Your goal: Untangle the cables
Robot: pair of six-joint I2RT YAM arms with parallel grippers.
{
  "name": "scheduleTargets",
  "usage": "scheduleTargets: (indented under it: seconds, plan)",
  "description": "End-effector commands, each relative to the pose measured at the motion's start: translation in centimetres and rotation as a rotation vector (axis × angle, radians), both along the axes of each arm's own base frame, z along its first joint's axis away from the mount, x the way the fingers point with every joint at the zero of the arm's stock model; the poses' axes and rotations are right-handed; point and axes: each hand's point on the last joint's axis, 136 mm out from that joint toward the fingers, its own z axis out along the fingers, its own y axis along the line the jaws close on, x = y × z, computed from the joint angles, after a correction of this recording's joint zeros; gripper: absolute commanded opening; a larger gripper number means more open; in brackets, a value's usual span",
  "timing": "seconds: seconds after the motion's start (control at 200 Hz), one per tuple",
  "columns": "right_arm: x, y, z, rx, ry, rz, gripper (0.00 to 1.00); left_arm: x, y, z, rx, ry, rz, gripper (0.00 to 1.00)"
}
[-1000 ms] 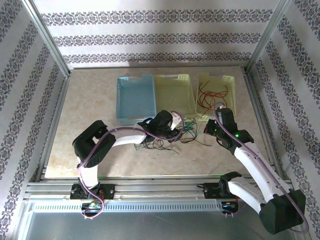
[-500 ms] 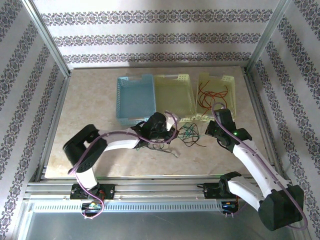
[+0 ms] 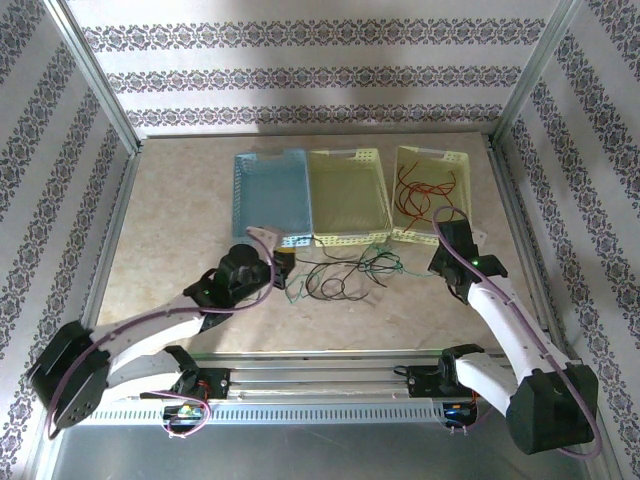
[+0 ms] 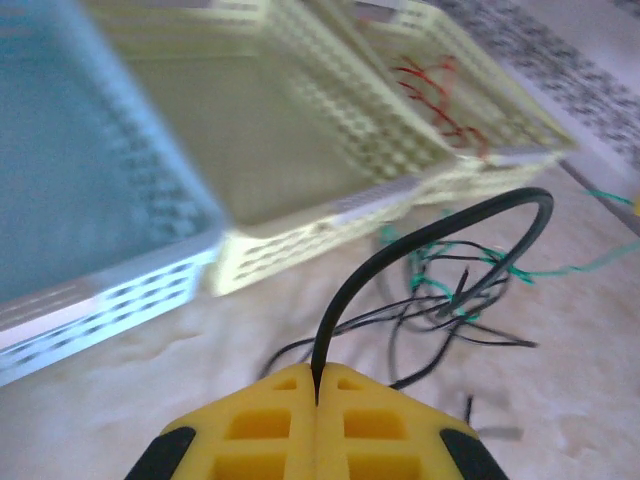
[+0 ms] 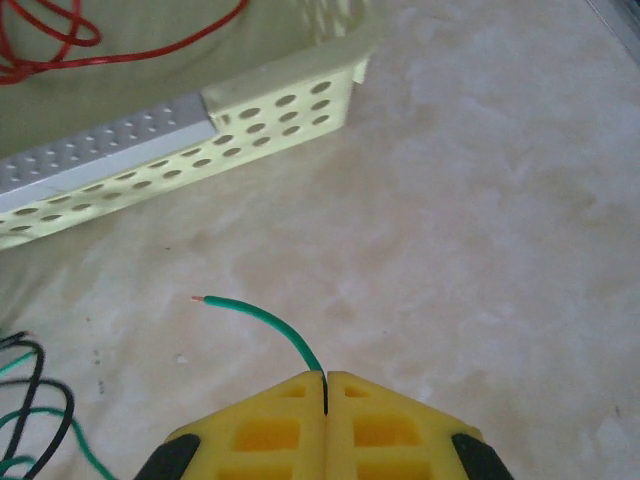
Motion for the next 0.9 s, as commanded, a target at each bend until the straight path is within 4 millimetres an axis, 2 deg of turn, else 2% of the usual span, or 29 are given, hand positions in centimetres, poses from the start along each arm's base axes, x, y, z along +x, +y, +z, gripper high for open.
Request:
scheduleTargets:
  seconds: [0.0,0.04,0.09,0.255,0.32,0.355,0.385,0.44,0.475,0.58,0.77,0.894]
  plan:
    - [-0.7,-1.1,-0.5,-0.035,0.033,-0.047,0.00,0.4,5.5,-1.1,0.015,0.042,0.236,0.00]
    - [-0.6,-1.0,-0.4,-0.034,0.032,-0.036,0.00,0.2,6.4,-1.4,0.027,0.047,0.255,0.00]
    - [-0.3,-0.5,-0.4,-0.017,0.028,-0.010,0.00,-0.2,6.4,-1.5,0.058,0.051,0.235,0.00]
    - [1.1,3.3,-0.5,0.117,-0.004,0.151,0.00,-1.7,4.1,-3.0,0.112,0.119,0.051,0.02]
    - [1.1,3.9,-0.4,0.110,0.008,0.174,0.00,-2.2,4.0,-4.0,0.152,0.167,0.025,0.19]
    - [1.1,4.1,-0.4,0.106,0.013,0.185,0.00,-2.4,3.8,-4.4,0.169,0.184,0.009,0.43]
    - [1.2,4.3,-0.2,0.104,0.008,0.189,0.00,-2.5,3.8,-4.8,0.180,0.198,0.007,0.57]
    - [1.2,4.5,-0.1,0.103,0.002,0.193,0.00,-2.3,4.2,-5.4,0.207,0.221,0.045,0.73]
    - [1.3,4.6,0.0,0.105,-0.005,0.192,0.00,-2.3,4.3,-5.8,0.227,0.238,0.057,0.78]
    - [1.4,4.7,0.4,0.104,-0.019,0.191,0.00,-2.9,3.5,-6.7,0.291,0.262,0.023,0.78]
    - [1.7,4.9,0.7,0.108,-0.024,0.194,0.00,-6.3,-1.4,-7.9,0.343,0.314,-0.218,0.72]
    - [1.8,5.3,0.8,0.123,-0.015,0.212,0.00,-7.5,-2.8,-9.8,0.400,0.367,-0.290,0.69]
